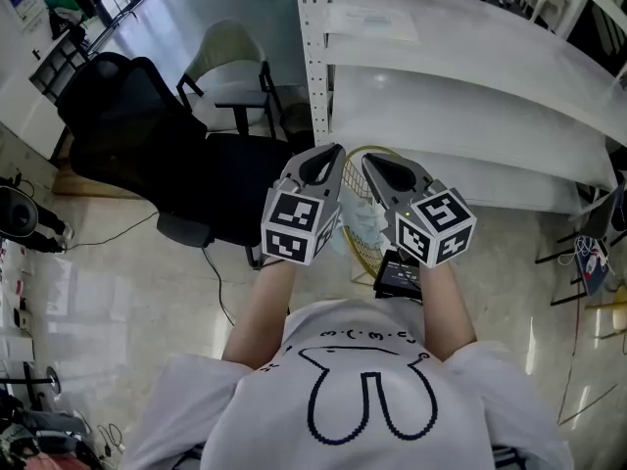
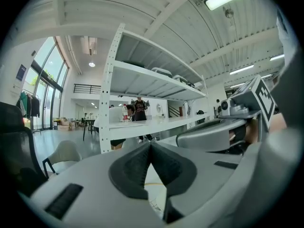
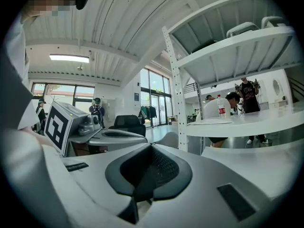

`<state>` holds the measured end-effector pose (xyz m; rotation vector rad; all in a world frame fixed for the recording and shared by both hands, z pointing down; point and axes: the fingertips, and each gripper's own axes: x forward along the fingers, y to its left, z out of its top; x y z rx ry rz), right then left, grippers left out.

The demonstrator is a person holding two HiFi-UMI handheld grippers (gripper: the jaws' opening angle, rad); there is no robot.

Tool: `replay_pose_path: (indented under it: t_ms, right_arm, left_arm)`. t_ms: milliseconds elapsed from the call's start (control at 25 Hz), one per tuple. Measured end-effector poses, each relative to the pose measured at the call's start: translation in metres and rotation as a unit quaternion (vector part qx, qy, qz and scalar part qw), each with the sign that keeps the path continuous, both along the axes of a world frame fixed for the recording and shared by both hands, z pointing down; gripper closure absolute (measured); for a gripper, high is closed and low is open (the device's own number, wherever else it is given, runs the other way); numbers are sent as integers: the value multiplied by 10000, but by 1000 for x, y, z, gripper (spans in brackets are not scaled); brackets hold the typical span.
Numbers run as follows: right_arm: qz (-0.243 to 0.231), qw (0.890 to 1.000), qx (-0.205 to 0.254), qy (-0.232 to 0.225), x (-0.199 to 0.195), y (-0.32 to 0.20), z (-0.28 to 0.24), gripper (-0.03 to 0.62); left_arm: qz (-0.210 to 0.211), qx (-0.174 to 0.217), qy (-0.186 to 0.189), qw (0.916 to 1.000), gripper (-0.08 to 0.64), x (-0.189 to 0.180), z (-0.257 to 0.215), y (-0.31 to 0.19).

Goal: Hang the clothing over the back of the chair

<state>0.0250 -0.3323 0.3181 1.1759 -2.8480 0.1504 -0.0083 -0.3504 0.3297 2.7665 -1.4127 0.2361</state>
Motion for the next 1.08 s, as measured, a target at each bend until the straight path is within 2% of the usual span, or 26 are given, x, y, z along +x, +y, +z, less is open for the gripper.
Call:
replay_pose_path:
  t_ms: [360, 1080]
  right_arm:
    - [-129, 9997, 93, 187, -4, 6, -7, 601]
    - [-79, 9994, 180, 289, 5, 16, -17, 601]
  left_arm:
    - [128, 178, 114, 9997, 569, 6, -19, 2]
    - [419, 202, 133, 9988, 569, 27, -26, 15]
